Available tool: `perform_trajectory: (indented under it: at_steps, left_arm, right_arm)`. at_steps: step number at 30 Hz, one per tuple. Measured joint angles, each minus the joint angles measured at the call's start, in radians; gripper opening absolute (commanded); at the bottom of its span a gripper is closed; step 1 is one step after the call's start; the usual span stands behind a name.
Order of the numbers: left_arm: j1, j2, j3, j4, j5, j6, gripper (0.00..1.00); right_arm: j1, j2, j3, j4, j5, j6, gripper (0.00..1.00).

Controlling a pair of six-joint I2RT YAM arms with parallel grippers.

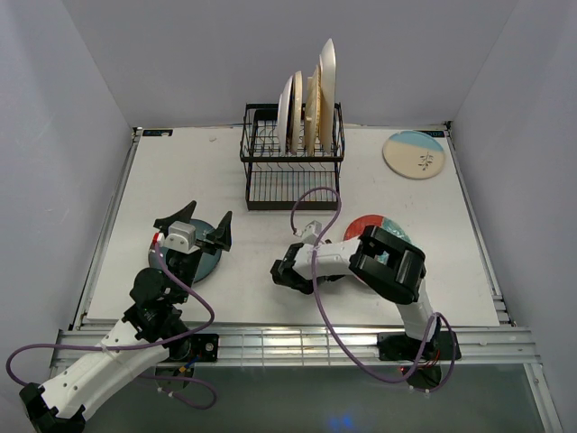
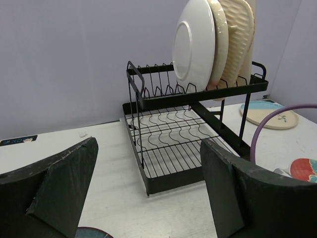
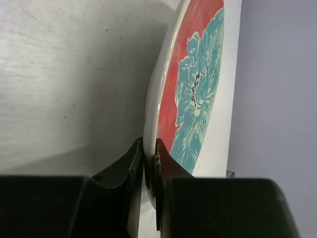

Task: Load the plates into the dish rack
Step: Pick up the plate at the center of the board.

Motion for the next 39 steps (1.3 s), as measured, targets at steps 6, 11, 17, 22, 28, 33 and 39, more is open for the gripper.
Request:
perform_trajectory:
  at_steps: [6,11,17,22,28,33,39]
  left_arm:
    - [0.0,-0.001,0.0,0.0,0.0,0.0,0.94]
    - [0.0,-0.004,0.0,0.0,-0.001,0.0,0.94]
    - [0.0,-0.01,0.0,0.0,-0.001,0.0,0.94]
    - [0.0,-0.01,0.0,0.0,-0.001,0.0,0.94]
    - [0.0,-0.01,0.0,0.0,-0.01,0.0,0.94]
    - [0.0,-0.016,0.0,0.003,-0.063,0.001,0.94]
    - [0.0,-0.055,0.0,0.087,-0.198,0.025,0.94]
  right_arm:
    - [0.1,-0.134,0.051,-0.005,-0.032,0.056,0.08]
    - [0.173,-0.225,0.087,-0.009,-0.055,0.056,0.08]
    - [0.237,-0.27,0.163,-0.035,-0.084,0.004,0.08]
    - [0.289,-0.304,0.252,0.015,-0.106,-0.132,0.08]
    - [0.312,-0.447,0.257,0.248,-0.219,-0.398,0.08]
    - [0.312,-0.573,0.238,0.404,-0.322,-0.551,0.08]
    - [0.312,-0.606,0.266,0.456,-0.389,-0.658,0.08]
